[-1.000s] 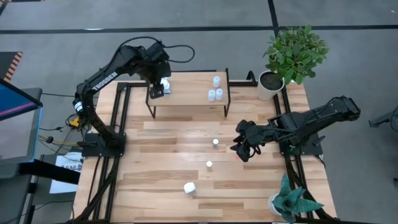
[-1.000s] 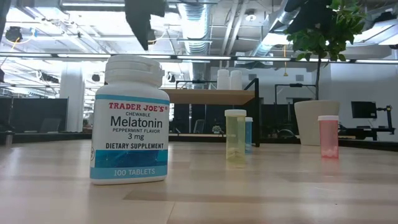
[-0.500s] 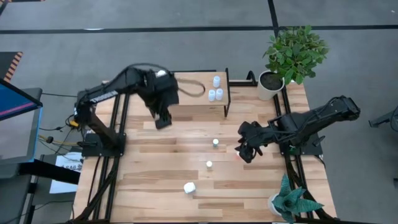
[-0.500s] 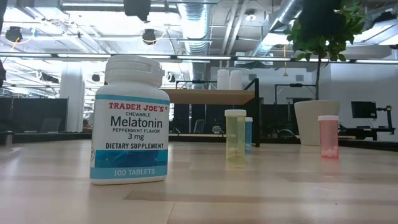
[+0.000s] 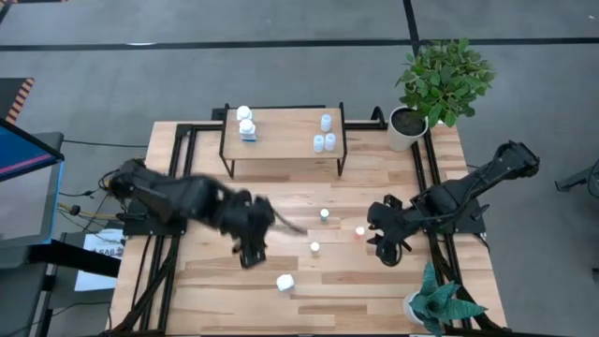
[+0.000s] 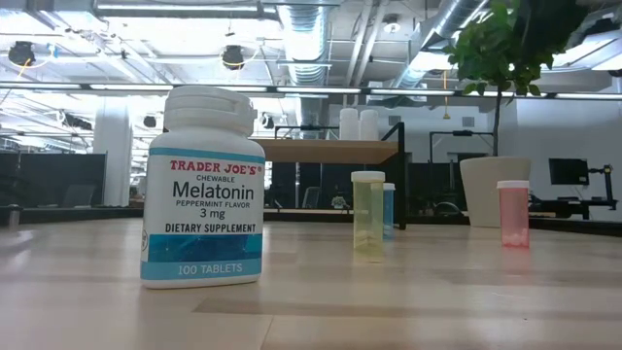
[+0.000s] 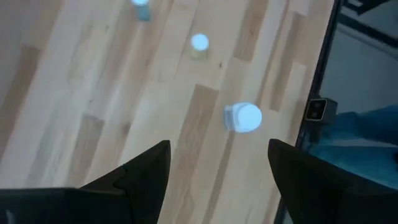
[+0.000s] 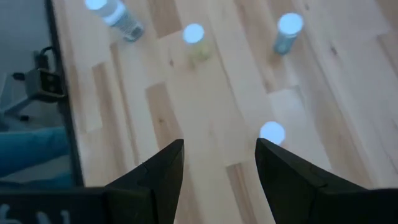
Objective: Pick and place medicine bottles onto shelf by color
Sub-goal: Put the white medicine bottle on the shelf aligned with the other white medicine bottles
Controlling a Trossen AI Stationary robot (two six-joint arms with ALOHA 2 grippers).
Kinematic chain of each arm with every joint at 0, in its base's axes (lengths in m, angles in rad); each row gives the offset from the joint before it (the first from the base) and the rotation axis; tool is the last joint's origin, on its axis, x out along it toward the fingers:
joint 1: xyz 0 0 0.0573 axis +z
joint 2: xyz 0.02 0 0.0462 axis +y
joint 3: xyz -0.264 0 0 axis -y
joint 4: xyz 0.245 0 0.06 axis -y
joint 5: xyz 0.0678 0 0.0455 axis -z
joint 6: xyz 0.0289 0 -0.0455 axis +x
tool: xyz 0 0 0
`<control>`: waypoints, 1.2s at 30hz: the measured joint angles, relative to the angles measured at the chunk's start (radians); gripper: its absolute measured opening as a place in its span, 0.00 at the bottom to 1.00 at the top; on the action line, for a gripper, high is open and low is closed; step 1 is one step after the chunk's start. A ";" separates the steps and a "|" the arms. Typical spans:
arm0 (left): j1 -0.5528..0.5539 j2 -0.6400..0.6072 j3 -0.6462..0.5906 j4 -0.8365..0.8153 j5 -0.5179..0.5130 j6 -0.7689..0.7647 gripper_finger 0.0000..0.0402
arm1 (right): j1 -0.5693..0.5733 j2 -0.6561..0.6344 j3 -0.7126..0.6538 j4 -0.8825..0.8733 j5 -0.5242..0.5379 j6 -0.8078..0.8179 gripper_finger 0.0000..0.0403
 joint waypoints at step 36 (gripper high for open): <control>-0.170 0.467 0.000 0.197 0.008 -0.132 0.72 | 0.062 -0.047 0.000 -0.009 0.000 0.044 0.54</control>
